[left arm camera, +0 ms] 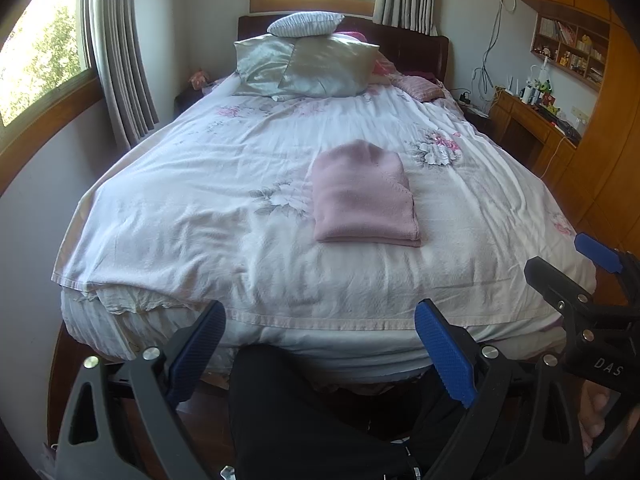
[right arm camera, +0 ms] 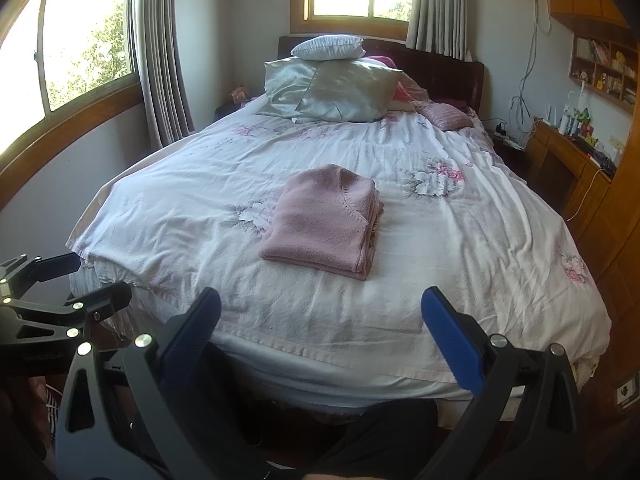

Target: Fold small clothes

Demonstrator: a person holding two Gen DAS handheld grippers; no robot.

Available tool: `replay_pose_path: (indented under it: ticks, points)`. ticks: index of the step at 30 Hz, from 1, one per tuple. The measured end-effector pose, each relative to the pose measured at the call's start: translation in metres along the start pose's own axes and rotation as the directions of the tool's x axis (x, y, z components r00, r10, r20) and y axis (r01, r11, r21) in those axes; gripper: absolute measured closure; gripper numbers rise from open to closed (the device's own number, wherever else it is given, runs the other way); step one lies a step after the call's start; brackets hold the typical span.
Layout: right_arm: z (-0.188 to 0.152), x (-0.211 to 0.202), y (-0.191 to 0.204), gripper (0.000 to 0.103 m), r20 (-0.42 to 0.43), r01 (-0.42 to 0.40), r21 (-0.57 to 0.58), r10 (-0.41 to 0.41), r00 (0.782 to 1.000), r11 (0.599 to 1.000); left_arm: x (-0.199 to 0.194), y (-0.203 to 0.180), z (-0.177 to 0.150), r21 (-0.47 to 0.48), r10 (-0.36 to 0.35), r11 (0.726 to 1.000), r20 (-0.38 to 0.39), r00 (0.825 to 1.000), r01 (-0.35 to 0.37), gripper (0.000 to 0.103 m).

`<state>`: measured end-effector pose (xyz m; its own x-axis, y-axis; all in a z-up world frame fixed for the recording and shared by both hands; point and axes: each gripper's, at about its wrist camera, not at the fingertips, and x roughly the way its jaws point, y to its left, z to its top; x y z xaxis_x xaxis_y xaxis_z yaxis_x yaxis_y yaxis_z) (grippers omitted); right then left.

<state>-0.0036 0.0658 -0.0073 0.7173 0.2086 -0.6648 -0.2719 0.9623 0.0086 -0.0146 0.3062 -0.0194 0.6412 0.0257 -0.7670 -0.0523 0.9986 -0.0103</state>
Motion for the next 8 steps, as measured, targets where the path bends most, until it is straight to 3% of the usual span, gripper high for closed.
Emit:
replay_pose_path:
  ticks: [8]
  points:
    - [0.0012, 0.0013, -0.0016, 0.003, -0.013, 0.001, 0.008, -0.001, 1.0, 1.0, -0.0021, 0.0028, -0.0034, 0.0, -0.003, 1.0, -0.002, 1.0, 0.003, 0.007]
